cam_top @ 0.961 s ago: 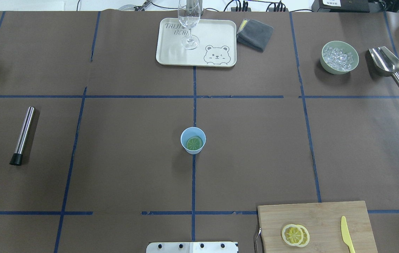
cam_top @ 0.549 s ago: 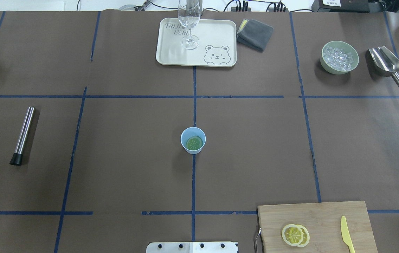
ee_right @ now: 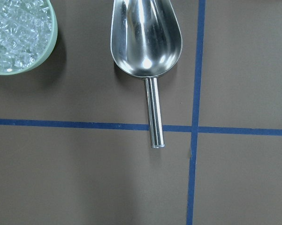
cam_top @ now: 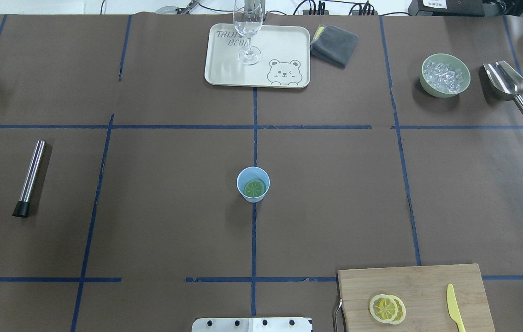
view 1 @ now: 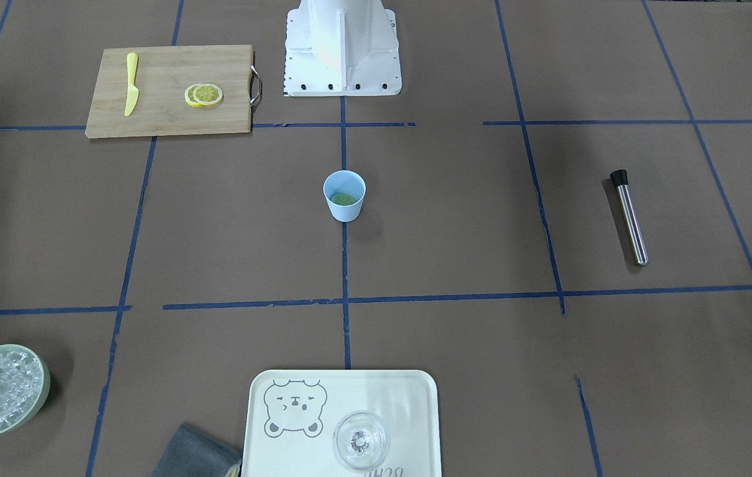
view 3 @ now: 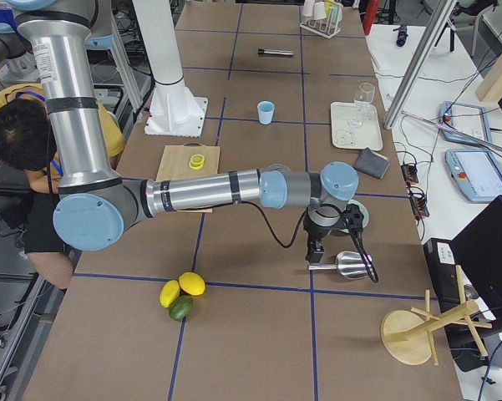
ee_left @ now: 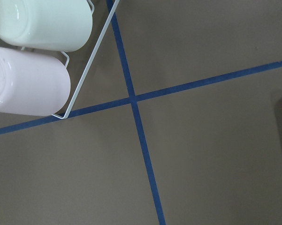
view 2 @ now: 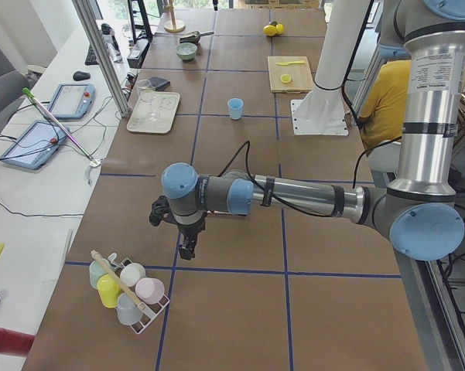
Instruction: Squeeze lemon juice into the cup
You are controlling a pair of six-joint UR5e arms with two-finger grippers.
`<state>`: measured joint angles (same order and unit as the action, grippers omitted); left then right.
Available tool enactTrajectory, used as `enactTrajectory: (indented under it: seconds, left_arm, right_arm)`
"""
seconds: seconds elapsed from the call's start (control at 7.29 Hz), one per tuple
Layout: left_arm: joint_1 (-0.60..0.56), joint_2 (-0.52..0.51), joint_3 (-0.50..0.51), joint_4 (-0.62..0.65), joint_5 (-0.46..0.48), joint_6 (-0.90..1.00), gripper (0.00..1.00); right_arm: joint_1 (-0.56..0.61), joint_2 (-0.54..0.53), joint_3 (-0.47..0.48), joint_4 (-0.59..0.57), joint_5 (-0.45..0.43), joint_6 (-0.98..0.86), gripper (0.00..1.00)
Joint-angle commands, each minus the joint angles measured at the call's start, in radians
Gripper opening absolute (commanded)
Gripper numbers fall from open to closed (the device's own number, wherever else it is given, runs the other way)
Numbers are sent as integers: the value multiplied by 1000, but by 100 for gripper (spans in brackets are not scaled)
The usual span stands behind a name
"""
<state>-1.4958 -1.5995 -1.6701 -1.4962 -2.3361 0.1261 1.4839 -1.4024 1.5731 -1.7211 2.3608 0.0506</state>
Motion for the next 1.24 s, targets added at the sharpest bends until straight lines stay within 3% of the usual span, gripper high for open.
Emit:
enactTrajectory:
  seconds: [0.0,1.1]
  left_arm:
    - [-3,-4,6,48,3,4,100]
    - [-55,1,56,47,-32,10,100]
  right_arm:
    - [-1,-1,-1,0,0,0,100]
    - [-7,0,-7,-3,8,0,100]
